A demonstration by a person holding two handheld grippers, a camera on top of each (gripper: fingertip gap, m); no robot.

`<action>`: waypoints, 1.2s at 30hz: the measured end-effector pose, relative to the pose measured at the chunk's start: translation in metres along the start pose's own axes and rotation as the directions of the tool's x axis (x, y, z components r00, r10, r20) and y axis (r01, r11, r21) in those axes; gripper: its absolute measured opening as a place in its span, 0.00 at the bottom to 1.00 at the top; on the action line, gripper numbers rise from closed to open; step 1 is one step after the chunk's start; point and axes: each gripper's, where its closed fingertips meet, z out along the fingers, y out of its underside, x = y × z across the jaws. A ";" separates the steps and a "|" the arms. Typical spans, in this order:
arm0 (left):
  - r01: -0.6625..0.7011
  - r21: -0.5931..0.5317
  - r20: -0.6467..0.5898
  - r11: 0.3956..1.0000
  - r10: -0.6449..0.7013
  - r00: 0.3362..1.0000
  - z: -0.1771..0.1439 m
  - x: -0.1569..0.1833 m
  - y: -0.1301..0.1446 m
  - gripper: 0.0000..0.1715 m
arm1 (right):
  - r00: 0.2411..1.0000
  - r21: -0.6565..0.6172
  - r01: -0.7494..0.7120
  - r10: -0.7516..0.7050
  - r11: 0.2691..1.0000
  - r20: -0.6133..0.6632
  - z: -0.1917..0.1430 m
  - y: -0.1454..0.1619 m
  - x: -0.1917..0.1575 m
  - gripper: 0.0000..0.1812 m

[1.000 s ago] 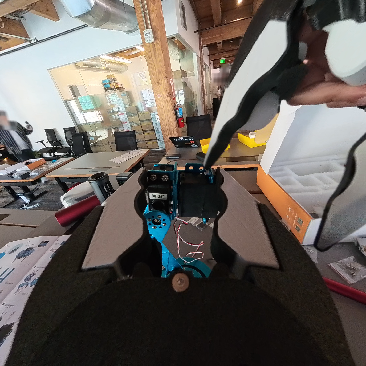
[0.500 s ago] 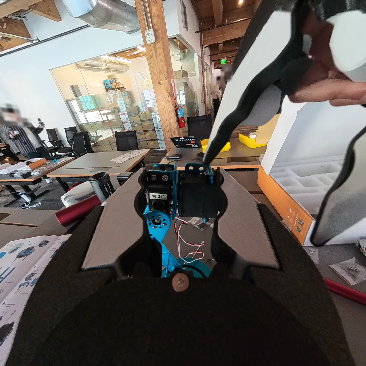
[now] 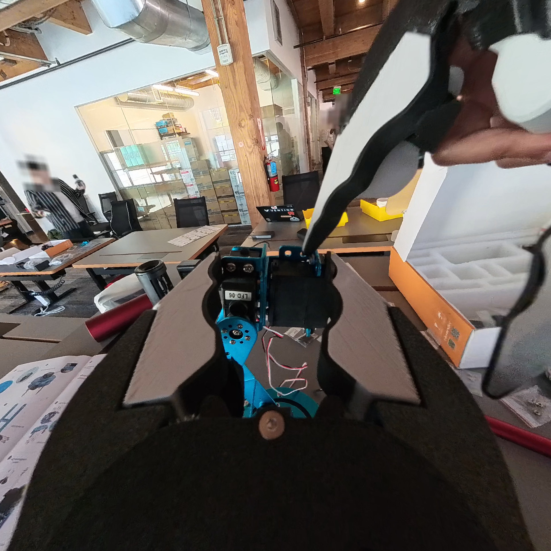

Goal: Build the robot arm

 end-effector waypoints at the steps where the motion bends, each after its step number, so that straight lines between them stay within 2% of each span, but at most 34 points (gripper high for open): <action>1: -0.004 0.001 0.000 1.000 0.004 1.000 0.000 0.001 0.000 0.40 | 0.999 0.027 0.006 -0.007 1.000 0.041 -0.004 -0.006 -0.009 0.45; 2: -0.006 0.000 0.003 1.000 0.006 1.000 0.000 0.001 0.000 0.40 | 0.996 0.087 0.007 -0.015 0.996 0.091 -0.009 -0.018 -0.019 0.39; 3: -0.001 -0.001 0.003 1.000 0.001 1.000 0.000 0.000 0.000 0.40 | 0.996 0.110 0.007 -0.016 0.994 0.087 -0.013 -0.023 -0.020 0.43; 5: 0.010 -0.004 0.002 1.000 -0.010 1.000 0.000 -0.002 -0.001 0.39 | 0.999 0.038 0.027 -0.025 0.999 -0.031 -0.011 -0.012 0.000 0.47; 6: 0.009 -0.005 0.002 1.000 -0.009 1.000 0.000 -0.002 -0.001 0.39 | 0.999 0.022 0.020 -0.019 1.000 -0.050 -0.010 -0.008 0.006 0.47; 10: -0.010 -0.004 0.003 1.000 0.010 1.000 0.000 -0.001 0.000 0.40 | 1.000 -0.006 -0.008 0.008 1.000 -0.016 0.002 0.000 0.004 0.50; 12: -0.005 -0.001 0.003 1.000 0.005 1.000 0.000 -0.001 -0.001 0.40 | 0.995 0.065 -0.023 0.016 0.998 0.100 -0.004 -0.015 -0.018 0.44; 13: -0.002 -0.002 0.003 1.000 0.002 1.000 0.000 -0.001 -0.001 0.40 | 0.993 0.082 -0.027 0.018 0.996 0.115 -0.007 -0.019 -0.022 0.45; 17: 0.008 -0.003 0.000 1.000 -0.008 1.000 0.000 -0.002 -0.001 0.39 | 0.999 0.036 -0.032 0.033 0.999 -0.027 -0.006 -0.006 0.006 0.48; 19: -0.001 -0.003 0.001 1.000 0.001 1.000 0.000 -0.002 -0.001 0.39 | 0.999 0.022 -0.040 0.041 0.999 -0.028 -0.001 -0.002 0.007 0.48; 20: -0.003 -0.003 0.000 1.000 0.003 1.000 0.000 -0.001 -0.001 0.40 | 0.999 0.037 -0.036 0.036 0.999 0.010 -0.002 -0.006 -0.001 0.44; 22: -0.003 -0.002 0.002 1.000 0.003 1.000 0.000 -0.001 -0.001 0.40 | 0.997 0.062 -0.037 0.033 0.997 0.070 -0.005 -0.015 -0.015 0.42; 25: 0.007 -0.003 0.000 1.000 -0.007 1.000 -0.001 -0.002 -0.001 0.39 | 0.999 0.028 -0.016 0.018 0.999 -0.046 -0.008 -0.009 0.005 0.46; 26: 0.006 -0.004 0.000 1.000 -0.006 1.000 -0.001 -0.002 -0.001 0.39 | 0.998 0.014 -0.037 0.038 0.999 -0.044 -0.007 -0.005 0.008 0.47; 30: -0.007 -0.002 0.003 1.000 0.007 1.000 -0.001 0.000 -0.001 0.40 | 0.998 0.006 -0.057 0.057 0.998 -0.004 -0.003 -0.002 0.003 0.47; 32: -0.008 0.000 0.005 1.000 0.008 1.000 -0.001 0.001 -0.001 0.40 | 0.996 0.051 -0.056 0.052 0.997 0.074 -0.008 -0.013 -0.011 0.41; 33: -0.006 -0.001 0.006 1.000 0.006 1.000 -0.001 0.001 -0.001 0.40 | 0.996 0.058 -0.053 0.048 0.997 0.072 -0.009 -0.015 -0.012 0.43; 35: 0.001 -0.001 0.006 1.000 -0.001 1.000 0.000 -0.001 -0.001 0.40 | 0.999 0.022 -0.039 0.039 0.999 -0.029 -0.012 -0.008 0.005 0.44; 36: 0.001 -0.002 0.005 1.000 -0.001 1.000 0.000 -0.001 -0.001 0.40 | 0.998 0.029 -0.048 0.049 0.998 -0.029 -0.014 -0.007 0.007 0.44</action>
